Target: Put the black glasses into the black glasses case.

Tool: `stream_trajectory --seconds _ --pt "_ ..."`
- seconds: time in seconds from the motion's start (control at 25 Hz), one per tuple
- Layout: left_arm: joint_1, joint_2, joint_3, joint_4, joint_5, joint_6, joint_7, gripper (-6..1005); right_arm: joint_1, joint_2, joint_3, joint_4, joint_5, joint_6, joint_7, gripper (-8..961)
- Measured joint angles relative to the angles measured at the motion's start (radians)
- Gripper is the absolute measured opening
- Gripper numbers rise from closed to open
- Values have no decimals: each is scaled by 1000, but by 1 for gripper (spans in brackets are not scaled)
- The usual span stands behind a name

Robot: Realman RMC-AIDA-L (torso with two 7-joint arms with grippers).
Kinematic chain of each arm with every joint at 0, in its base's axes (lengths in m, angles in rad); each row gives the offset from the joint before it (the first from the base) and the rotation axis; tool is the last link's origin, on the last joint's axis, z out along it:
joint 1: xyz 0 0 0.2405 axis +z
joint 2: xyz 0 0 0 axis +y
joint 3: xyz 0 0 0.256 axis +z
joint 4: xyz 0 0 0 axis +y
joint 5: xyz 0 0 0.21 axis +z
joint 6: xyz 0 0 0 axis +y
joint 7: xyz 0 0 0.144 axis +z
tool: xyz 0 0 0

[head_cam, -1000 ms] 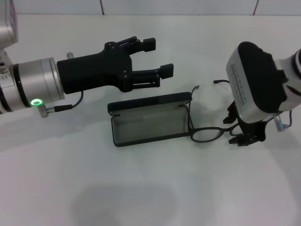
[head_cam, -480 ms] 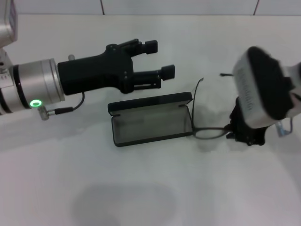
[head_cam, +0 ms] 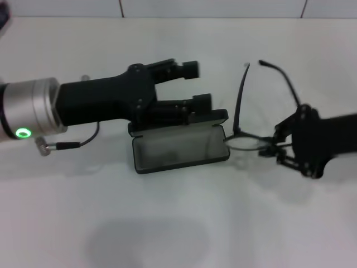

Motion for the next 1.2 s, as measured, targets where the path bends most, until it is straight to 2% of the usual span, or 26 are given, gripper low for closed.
stream_trajectory --seconds 0.08,0.2,0.32,0.4,0.6,0.84,1.0,1.2 --pt "-47 4 0 -35 1 18 -75 893 -44 0 0 63 132 2 -165 114" --pt "-144 25 3 -144 4 49 -153 892 -80 -1 -6 172 287 -1 -389 114" --pt "-244 41 5 -262 30 88 -153 892 -74 -3 -9 282 377 -8 -532 113" --pt "-278 39 7 -289 56 97 -159 892 -69 -4 -9 320 408 -6 -586 113" --pt "-306 21 8 -296 118 95 -189 891 -67 -3 -10 365 467 -11 -687 113" --pt "-317 2 8 -297 181 95 -192 891 -67 -3 -12 360 472 -14 -702 113" --pt "-314 2 -14 -301 169 98 -193 890 -75 -6 -18 359 466 -55 -745 113" --pt "-288 27 -65 -301 165 79 -192 890 -83 -10 4 364 467 -214 -812 113"
